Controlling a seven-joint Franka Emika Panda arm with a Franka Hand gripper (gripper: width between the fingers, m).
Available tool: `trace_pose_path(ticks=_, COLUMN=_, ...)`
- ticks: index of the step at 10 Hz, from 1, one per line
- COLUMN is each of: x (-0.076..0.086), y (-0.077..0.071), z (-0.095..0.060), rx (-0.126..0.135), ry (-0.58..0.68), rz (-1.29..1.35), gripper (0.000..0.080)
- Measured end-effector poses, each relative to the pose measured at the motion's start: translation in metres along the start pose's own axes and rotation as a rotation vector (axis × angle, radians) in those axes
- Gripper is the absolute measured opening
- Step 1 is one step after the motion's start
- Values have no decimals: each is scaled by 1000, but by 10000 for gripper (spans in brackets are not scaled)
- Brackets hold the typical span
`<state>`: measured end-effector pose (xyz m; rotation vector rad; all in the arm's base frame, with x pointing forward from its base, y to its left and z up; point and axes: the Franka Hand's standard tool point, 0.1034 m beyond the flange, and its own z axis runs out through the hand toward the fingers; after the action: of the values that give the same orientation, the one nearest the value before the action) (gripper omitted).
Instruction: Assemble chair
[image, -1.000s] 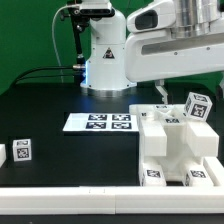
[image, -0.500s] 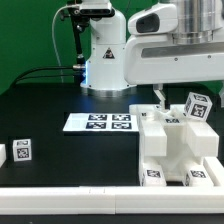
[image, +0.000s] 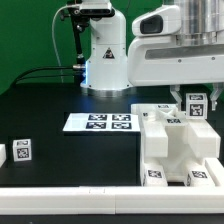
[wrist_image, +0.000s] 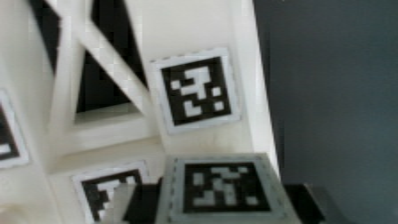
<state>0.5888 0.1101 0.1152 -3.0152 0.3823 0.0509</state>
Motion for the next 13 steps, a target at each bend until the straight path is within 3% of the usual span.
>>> trace_pose_path(ticks=13, x=-1, y=-3, z=1, rx=9, ry=-8, rz=851, gripper=264)
